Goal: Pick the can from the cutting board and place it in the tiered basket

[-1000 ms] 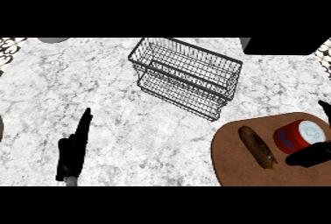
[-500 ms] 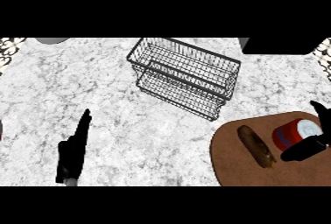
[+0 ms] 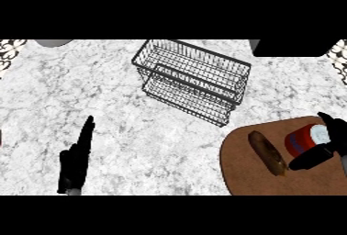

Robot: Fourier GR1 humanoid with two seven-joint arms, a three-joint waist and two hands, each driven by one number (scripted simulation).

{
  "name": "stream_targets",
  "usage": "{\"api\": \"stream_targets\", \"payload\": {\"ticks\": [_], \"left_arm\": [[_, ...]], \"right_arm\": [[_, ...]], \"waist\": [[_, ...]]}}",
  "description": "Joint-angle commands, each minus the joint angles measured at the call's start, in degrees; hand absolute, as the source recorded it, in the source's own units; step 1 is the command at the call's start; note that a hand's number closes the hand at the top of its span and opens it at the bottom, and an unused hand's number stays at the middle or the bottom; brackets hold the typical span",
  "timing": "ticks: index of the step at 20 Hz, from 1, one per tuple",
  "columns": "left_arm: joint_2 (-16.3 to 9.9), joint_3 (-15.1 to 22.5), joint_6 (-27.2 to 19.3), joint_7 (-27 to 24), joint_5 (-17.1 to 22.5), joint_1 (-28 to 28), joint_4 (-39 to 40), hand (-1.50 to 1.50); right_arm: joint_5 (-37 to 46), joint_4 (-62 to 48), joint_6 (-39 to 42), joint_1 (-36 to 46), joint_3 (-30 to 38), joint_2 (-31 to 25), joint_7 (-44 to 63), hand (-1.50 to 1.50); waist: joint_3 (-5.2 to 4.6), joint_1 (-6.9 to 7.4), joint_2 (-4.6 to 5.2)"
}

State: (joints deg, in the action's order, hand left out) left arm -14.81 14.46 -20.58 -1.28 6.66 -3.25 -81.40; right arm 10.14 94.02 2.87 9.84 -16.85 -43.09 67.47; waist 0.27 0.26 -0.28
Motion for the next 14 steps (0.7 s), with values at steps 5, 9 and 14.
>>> {"api": "stream_targets", "payload": {"ticks": [5, 9, 14], "left_arm": [[0.46, -1.43, 2.41, 0.05, 1.21, -1.52, 2.39, 0.0], [2.08, -2.32, 2.4, -0.6, 0.64, 0.55, 4.96, 0.0], [1.34, -0.47, 2.02, 2.49, -1.32, -2.75, -1.19, 0.0]], "right_arm": [[2.95, -4.52, 0.26, 0.88, 0.68, 3.8, 6.78, 1.5], [6.99, -3.38, -0.44, 0.31, -0.54, 6.08, 4.34, 1.5], [12.84, -8.27, 0.78, 1.47, -2.37, 6.69, -2.85, 1.5]], "waist": [[-0.31, 0.06, 0.32], [-0.32, -0.19, 0.32], [-0.26, 0.36, 0.31]]}}
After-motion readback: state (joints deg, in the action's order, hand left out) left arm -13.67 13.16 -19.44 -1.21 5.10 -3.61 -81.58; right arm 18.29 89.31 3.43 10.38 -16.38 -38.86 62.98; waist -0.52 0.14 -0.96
